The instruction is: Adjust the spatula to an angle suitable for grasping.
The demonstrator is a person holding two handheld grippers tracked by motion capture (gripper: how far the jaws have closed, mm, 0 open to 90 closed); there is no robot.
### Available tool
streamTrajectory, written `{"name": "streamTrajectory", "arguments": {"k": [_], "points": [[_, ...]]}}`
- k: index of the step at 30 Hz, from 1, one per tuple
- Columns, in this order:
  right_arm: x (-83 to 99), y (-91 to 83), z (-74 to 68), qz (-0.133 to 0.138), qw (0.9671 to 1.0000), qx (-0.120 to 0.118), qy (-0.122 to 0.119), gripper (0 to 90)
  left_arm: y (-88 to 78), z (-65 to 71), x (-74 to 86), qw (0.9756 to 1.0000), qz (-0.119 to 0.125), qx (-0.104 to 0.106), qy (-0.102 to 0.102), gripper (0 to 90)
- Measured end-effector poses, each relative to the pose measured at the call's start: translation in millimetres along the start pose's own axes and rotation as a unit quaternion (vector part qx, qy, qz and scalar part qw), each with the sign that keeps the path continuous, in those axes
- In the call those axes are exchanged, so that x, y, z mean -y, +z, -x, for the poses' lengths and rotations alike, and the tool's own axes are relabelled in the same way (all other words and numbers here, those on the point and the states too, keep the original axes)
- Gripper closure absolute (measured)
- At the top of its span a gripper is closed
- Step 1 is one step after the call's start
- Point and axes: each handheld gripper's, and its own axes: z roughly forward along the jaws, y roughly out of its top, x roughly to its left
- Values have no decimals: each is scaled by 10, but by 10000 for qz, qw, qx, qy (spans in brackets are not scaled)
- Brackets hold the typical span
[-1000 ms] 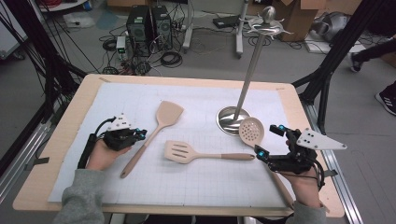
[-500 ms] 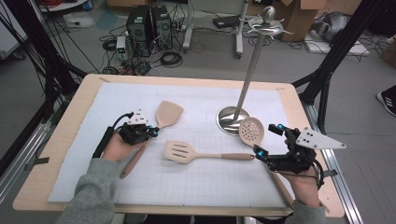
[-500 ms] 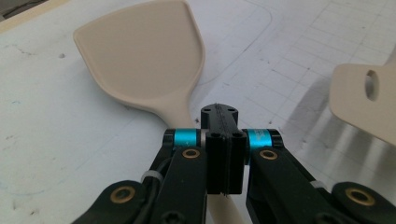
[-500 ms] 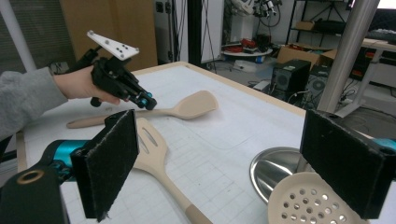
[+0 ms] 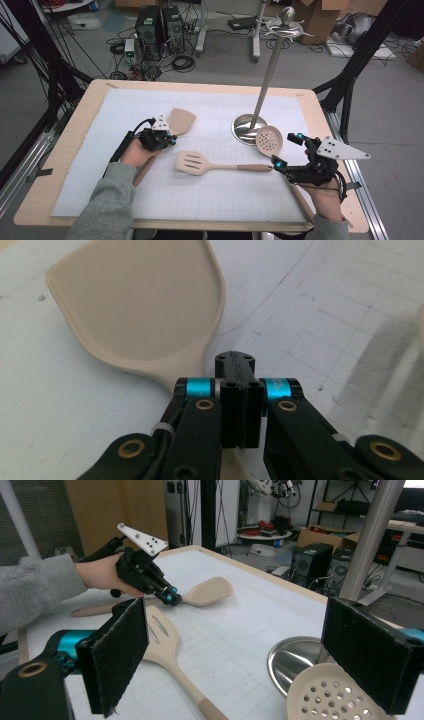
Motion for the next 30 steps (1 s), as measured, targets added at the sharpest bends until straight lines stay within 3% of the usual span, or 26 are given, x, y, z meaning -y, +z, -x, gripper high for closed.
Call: {"name": "streamTrajectory", "arguments": {"k": [5, 7, 17, 30], "points": [[11, 5, 13, -16, 10000, 4, 3, 107, -25, -34, 12, 9999, -54, -92, -66, 896], [16, 14, 15, -25, 10000, -2, 15, 107, -57, -65, 31, 9995, -112, -167, -226, 896], [24, 50, 3, -86, 10000, -32, 4, 107, -214, -142, 165, 9987, -153, -144, -459, 896], [19, 109, -17, -140, 9999, -89, -49, 107, -447, -138, 343, 9983, -229, -146, -511, 896]]}}
